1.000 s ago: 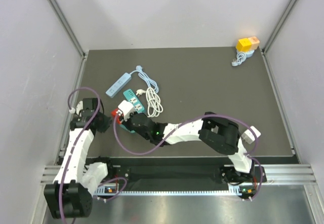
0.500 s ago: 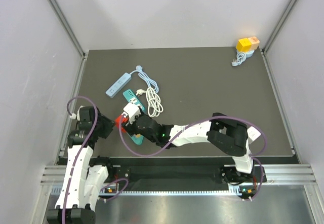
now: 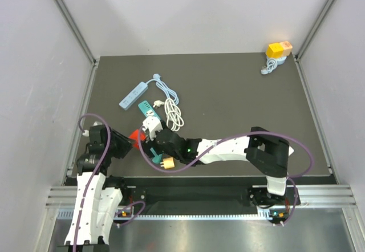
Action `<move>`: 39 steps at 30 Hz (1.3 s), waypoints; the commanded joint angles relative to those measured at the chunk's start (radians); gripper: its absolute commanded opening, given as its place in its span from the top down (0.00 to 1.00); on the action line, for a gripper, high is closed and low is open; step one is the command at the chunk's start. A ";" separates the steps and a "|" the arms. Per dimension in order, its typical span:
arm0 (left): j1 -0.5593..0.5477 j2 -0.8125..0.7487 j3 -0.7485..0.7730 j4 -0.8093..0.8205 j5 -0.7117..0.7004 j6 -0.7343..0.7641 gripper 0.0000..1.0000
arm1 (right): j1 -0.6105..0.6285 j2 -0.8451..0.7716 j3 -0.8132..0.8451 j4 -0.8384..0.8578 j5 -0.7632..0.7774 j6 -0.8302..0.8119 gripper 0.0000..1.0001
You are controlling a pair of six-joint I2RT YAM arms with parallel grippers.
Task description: Pull the plug off the socket
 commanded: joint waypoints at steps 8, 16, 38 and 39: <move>-0.005 0.068 0.048 0.095 0.076 0.148 0.62 | -0.007 -0.113 -0.093 -0.239 -0.031 0.231 0.02; -0.018 0.126 0.056 0.149 0.101 0.189 0.63 | 0.016 -0.136 -0.119 -0.431 -0.081 0.331 0.03; -0.027 0.099 0.120 0.091 0.069 0.241 0.63 | 0.051 -0.019 -0.061 -0.519 -0.071 0.360 0.43; -0.027 0.097 0.122 0.088 0.066 0.243 0.62 | 0.051 -0.024 -0.064 -0.525 -0.055 0.369 0.44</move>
